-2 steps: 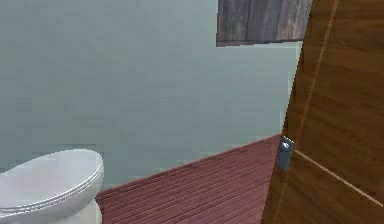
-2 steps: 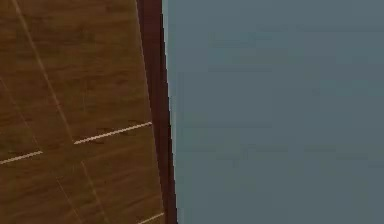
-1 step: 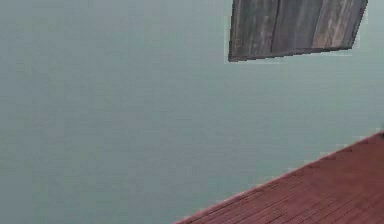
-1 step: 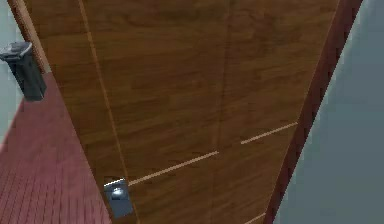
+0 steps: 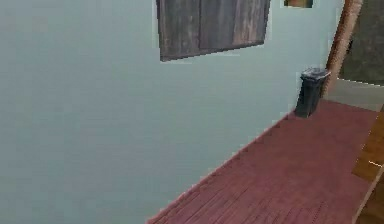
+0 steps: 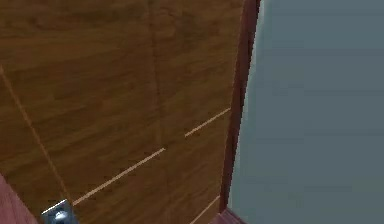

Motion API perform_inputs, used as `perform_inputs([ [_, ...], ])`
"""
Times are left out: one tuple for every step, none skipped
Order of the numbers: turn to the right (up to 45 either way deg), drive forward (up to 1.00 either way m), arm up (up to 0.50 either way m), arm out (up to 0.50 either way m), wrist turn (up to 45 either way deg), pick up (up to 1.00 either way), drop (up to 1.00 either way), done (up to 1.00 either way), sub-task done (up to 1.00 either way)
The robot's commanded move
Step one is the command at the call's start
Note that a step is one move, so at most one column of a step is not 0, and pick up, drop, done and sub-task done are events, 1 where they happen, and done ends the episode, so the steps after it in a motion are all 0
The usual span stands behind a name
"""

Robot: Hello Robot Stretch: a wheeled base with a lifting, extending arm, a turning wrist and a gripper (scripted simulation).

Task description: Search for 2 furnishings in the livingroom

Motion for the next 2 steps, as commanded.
perform_inputs([
  [0.0, 0.4, 0.0, 0.0, 0.0, 0.0, 0.0, 0.0, 0.0],
  [45.0, 0.0, 0.0, 0.0, 0.0, 0.0, 0.0, 0.0, 0.0],
])
